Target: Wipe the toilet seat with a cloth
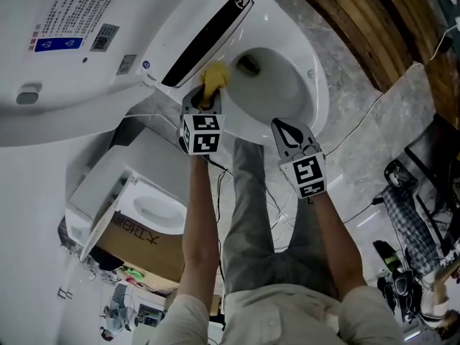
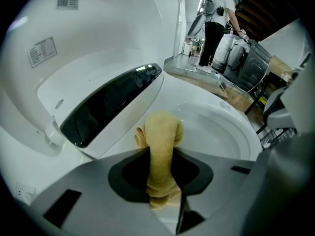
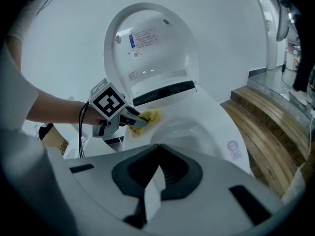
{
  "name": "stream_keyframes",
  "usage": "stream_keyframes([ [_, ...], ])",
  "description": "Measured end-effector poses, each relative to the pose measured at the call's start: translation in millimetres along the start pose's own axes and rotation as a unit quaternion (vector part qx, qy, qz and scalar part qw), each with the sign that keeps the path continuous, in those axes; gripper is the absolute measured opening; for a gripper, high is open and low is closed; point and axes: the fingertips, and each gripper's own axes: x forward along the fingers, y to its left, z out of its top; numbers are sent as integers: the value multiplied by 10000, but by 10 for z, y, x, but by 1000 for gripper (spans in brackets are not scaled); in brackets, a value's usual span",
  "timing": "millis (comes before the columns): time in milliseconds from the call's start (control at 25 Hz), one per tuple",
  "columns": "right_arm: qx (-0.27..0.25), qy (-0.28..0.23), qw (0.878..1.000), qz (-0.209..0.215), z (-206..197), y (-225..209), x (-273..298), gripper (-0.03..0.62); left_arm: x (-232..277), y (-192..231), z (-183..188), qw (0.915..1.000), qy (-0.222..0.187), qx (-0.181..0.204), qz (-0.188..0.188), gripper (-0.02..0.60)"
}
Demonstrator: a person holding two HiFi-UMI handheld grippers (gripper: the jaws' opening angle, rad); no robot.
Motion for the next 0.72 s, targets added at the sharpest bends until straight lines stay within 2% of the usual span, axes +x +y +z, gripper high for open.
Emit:
stream_keyframes([
  [400,-184,72,9996,212,-61,35,-93,8,-116,-79,-237,9994,32,-285,173,120],
  [720,-421,123,9981,435,-120,-8,-229,8,-200,-337,-446,9981,82,-555,268,120],
])
